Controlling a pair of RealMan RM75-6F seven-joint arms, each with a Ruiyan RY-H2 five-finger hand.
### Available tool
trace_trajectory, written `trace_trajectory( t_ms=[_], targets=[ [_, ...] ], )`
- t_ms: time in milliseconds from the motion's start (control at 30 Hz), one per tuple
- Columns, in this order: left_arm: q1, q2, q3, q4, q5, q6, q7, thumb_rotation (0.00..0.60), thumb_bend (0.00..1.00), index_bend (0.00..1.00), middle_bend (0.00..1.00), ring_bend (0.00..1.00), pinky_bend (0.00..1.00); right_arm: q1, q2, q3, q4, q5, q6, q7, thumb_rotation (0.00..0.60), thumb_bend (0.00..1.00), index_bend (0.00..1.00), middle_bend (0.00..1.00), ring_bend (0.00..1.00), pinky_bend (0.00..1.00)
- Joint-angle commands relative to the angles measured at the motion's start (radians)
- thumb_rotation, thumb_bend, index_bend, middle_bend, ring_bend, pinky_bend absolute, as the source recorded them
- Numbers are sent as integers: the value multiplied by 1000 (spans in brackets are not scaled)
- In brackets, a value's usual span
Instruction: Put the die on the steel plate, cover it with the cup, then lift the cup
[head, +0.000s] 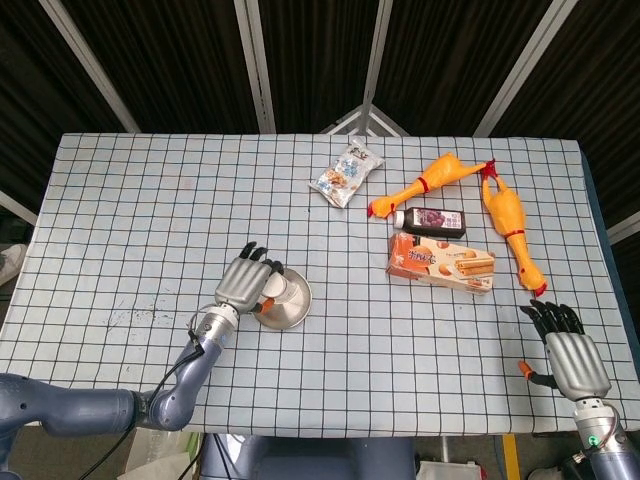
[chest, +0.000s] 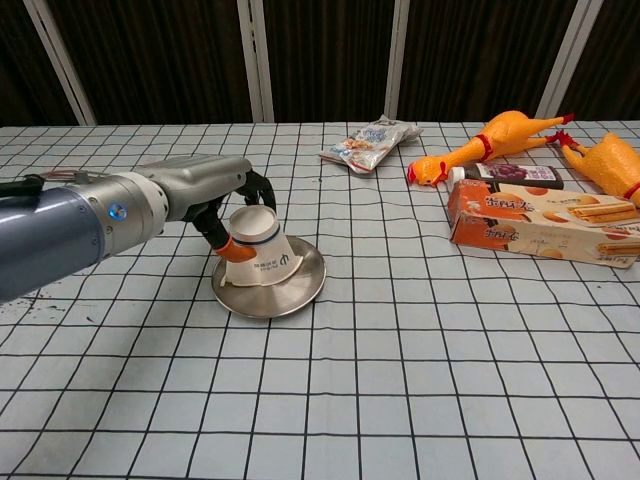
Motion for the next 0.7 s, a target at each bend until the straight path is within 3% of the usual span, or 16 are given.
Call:
trace_trajectory(
  t_ms=[33, 400, 700],
  targets=[
    [-6, -19, 26, 36, 34, 33, 45, 600, 500, 518, 406, 127, 51, 0, 0, 0, 0, 0, -1, 2, 600, 260, 166, 108, 83, 0],
    [4, -60, 25, 69, 97, 43, 30, 600, 500, 484, 402, 127, 51, 1, 1, -1, 0, 1, -3, 7, 600, 260, 166, 107, 83, 0],
    [29, -57, -24, 30, 137, -75, -199, 600, 500, 495, 402, 128, 50, 2, 3, -3, -4, 0, -6, 8, 600, 260, 168, 108, 83, 0]
  ],
)
